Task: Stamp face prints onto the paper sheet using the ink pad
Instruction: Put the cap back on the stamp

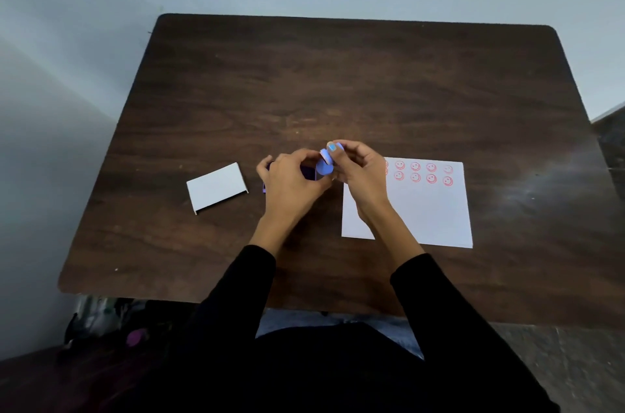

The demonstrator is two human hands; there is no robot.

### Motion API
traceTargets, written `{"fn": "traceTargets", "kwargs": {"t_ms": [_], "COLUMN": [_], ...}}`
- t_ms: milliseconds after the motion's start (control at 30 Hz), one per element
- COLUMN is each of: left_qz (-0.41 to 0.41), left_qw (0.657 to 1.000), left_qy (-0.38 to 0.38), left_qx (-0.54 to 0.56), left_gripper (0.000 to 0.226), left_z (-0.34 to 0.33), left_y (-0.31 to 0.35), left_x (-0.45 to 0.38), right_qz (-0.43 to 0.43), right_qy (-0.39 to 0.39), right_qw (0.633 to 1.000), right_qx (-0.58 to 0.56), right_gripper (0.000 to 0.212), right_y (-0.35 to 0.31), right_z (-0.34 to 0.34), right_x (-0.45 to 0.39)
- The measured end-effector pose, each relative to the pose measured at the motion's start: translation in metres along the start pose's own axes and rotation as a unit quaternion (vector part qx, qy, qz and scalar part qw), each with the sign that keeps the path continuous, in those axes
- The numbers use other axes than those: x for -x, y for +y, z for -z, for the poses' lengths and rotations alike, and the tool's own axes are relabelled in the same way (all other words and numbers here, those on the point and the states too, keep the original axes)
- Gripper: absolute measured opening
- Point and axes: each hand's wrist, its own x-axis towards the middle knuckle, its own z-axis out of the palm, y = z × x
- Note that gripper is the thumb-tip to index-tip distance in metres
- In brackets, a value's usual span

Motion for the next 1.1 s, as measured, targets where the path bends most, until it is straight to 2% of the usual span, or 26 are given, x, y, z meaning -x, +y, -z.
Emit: {"fn": "traceTargets", "kwargs": {"t_ms": [367,633,833,1100], "left_qz": [0.073,0.063,0.038,0.053], "left_qw": [0.987,0.986,0.986,0.972], "left_qy": [-0.029,-0.037,-0.031,-0.032], "left_qx": [0.140,0.150,0.160,0.225], "left_gripper": [0.026,0.035,0.038,0.040], "left_z": [0.004,0.000,0.001,-0.001], "left_y": [0.001,-0.004,-0.001,-0.001], "left_x": [0.004,0.004,0.005,0.010], "right_qz": [-0.049,-0.060,-0.114,-0.112], "right_qy": [-0.020,-0.044,-0.064,-0.064], "right_qw": [0.998,0.995,0.977,0.984], "right_qx": [-0.046,-0.069,-0.166,-0.126], "right_gripper": [0.013,0.017,0.011,0.016], "right_y": [0.007,0.007,0.006,0.006], "right_z": [0.005,0.010,0.014,0.017], "right_x": [-0.001,-0.002,-0.003,-0.004]}}
